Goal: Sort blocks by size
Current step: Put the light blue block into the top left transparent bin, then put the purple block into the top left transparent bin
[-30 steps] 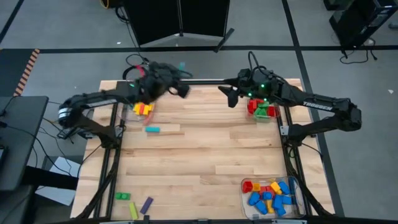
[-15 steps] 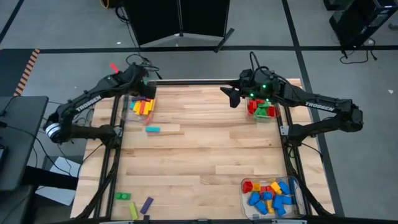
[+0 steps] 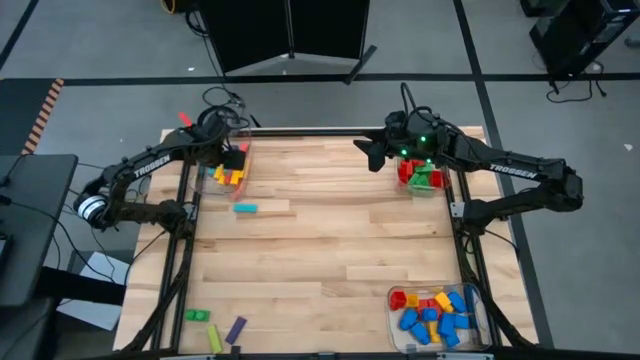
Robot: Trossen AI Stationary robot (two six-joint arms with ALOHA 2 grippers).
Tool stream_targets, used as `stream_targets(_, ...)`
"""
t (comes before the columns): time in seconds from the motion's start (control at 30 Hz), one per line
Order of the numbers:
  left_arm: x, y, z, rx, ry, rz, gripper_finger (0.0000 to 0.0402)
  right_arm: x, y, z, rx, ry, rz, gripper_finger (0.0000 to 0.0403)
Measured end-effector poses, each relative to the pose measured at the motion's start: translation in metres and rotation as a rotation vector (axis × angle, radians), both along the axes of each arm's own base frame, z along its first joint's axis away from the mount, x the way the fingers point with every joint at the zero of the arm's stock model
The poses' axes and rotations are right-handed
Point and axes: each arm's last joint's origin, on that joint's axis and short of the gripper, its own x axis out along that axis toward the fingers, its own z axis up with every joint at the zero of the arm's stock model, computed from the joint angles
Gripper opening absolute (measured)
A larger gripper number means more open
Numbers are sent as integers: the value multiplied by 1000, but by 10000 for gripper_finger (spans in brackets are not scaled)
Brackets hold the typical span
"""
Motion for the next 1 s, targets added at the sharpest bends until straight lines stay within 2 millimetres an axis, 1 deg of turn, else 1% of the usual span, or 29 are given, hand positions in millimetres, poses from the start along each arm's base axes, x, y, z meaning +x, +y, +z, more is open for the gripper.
stream_targets(0.1, 1, 1, 1, 14, -6, -4, 213, 0, 0, 0, 26, -13, -10, 243)
stream_targets(0.17, 1, 2, 1, 28, -1, -36, 242, 0, 0, 0, 36, -18, -14, 243)
stream_targets(0.23, 2, 3, 1, 42, 11, -80, 264, 0, 0, 0, 37, -18, -14, 244)
stream_targets(0.33, 2, 3, 2, 55, 28, -129, 282, 0, 0, 0, 37, -18, -13, 242)
stream_targets(0.4, 3, 4, 3, 63, 32, -147, 286, 0, 0, 0, 37, -19, -13, 241)
stream_targets(0.5, 4, 5, 11, 69, 27, -147, 288, 0, 0, 0, 55, -27, -20, 242)
stream_targets(0.57, 6, 5, 20, 77, 28, -175, 287, 0, 0, 0, 59, -29, -22, 242)
stream_targets(0.67, 10, 0, 38, 92, 22, -211, 285, 0, 0, -1, 62, -24, -23, 241)
stream_targets(0.83, 15, -22, 69, 109, -49, -209, 276, 0, 5, -5, 75, 20, -5, 240)
stream_targets(1.0, 15, -59, 87, 107, -127, -173, 266, -1, 12, -11, 96, 94, 17, 241)
